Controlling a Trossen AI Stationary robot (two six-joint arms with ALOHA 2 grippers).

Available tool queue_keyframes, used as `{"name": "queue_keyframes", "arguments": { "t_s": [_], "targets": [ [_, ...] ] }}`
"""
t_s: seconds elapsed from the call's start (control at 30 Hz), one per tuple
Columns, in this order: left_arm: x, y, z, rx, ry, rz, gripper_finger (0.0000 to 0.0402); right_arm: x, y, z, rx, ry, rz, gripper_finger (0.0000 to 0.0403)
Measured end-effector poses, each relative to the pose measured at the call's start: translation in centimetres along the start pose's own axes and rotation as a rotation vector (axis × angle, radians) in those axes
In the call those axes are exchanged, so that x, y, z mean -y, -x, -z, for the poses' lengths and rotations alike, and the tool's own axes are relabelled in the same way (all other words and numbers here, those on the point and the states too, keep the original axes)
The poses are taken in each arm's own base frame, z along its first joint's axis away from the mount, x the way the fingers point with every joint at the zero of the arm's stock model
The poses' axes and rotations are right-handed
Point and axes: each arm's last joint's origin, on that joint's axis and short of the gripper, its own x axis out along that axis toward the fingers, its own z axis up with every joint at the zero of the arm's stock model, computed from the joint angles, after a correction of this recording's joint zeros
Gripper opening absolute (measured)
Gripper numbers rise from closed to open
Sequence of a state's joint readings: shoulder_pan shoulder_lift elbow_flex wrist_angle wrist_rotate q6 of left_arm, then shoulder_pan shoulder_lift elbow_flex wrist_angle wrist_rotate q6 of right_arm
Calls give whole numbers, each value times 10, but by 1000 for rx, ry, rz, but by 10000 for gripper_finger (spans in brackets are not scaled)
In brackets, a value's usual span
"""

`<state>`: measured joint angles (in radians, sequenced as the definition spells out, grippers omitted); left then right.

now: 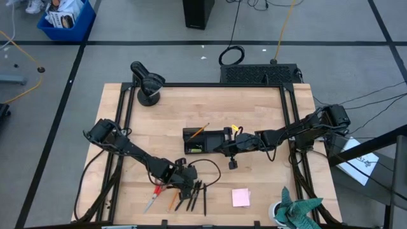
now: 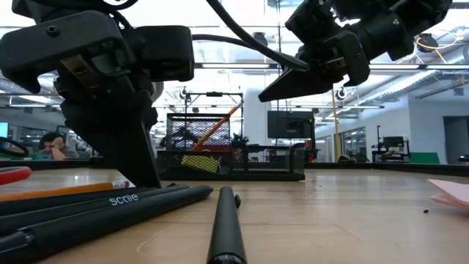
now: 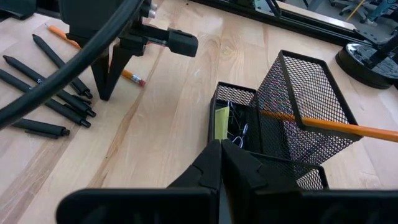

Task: Pick and place office supplies into organizer
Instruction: Put the yellow pencil into the black desk organizer

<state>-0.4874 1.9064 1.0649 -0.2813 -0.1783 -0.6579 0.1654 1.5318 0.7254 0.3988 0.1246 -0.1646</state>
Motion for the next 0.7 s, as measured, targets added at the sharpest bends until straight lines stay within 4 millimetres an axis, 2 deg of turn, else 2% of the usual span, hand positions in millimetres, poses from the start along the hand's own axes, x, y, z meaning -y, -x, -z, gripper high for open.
{"name": "queue_keyframes", "arguments": {
  "t_s": [0.2, 0.33, 0.47, 0.7],
  "targets": [
    [-3, 14, -4, 51, 74, -54, 14, 0, 0, 0, 0, -4, 0, 4],
    [1, 44, -16, 101, 241, -56, 6, 0, 0, 0, 0, -5, 0, 4],
    [-1, 56, -13, -25, 530, -54, 6, 0, 0, 0, 0, -7, 0, 4],
    [-2, 60, -3, -183, 610, -83, 3, 0, 0, 1, -8, -4, -1, 4]
  ]
}}
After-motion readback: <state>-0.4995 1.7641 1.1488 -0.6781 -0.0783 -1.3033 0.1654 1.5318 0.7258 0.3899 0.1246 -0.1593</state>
